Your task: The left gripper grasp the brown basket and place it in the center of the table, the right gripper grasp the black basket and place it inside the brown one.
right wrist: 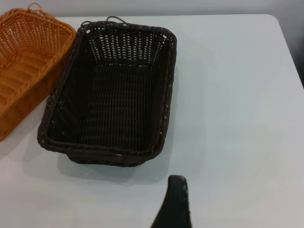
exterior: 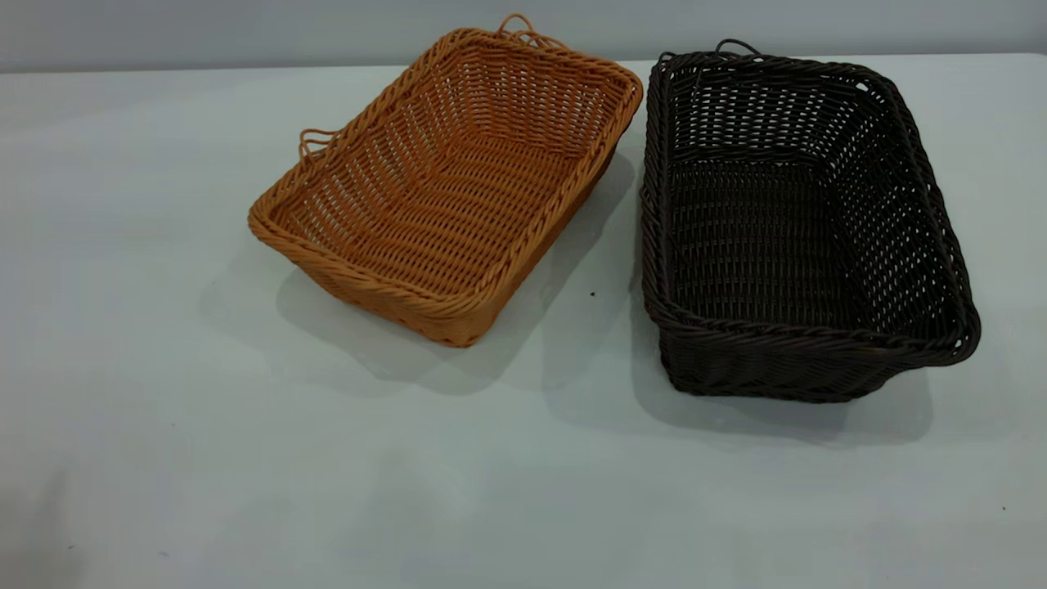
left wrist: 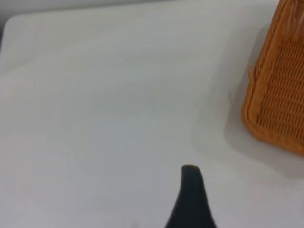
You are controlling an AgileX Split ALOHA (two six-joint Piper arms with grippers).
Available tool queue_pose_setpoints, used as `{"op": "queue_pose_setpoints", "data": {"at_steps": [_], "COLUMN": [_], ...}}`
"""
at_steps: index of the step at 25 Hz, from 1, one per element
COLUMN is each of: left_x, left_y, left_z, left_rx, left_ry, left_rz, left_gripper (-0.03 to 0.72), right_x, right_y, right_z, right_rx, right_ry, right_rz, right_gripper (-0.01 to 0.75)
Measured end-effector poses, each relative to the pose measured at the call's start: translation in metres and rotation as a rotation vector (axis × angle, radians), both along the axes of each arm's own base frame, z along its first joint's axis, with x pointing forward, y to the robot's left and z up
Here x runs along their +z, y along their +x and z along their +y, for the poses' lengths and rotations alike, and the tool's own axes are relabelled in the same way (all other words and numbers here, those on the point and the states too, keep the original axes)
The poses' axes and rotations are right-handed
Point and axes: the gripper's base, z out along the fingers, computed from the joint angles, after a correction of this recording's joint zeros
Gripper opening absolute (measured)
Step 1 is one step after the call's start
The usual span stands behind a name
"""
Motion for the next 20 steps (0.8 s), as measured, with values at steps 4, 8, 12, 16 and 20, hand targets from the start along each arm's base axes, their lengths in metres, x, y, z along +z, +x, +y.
{"op": "queue_pose_setpoints", "data": {"at_steps": [4, 8, 12, 16, 20], "left_x": [-0.014, -0.036, -0.059, -0.093, -0.128], "left_y": [0.058, 0.114, 0.162, 0.204, 0.235], "left_z": [-0.006, -0.014, -0.037, -0.060, -0.079], "left_rx": [-0.066, -0.131, -0.224, -0.272, -0.300], "left_ry": [-0.006, -0.003, 0.034, 0.051, 0.056], "left_rz": [0.035, 0.077, 0.079, 0.111, 0.154], "left_gripper": [0.524, 0.524, 0.524, 0.524, 0.524], "right_x": [0.000, 0.011, 0.030, 0.036, 0.032], "right_y": [0.000, 0.005, 0.023, 0.051, 0.079], "right_z": [0.000, -0.001, -0.001, 0.002, 0.004], "right_rx": [-0.009, -0.030, -0.042, -0.051, -0.065], "right_ry": [0.017, 0.027, 0.041, 0.076, 0.120], "right_rz": [0.003, 0.016, 0.033, 0.100, 0.187], "right_gripper": [0.590, 0.590, 0.590, 0.590, 0.590]}}
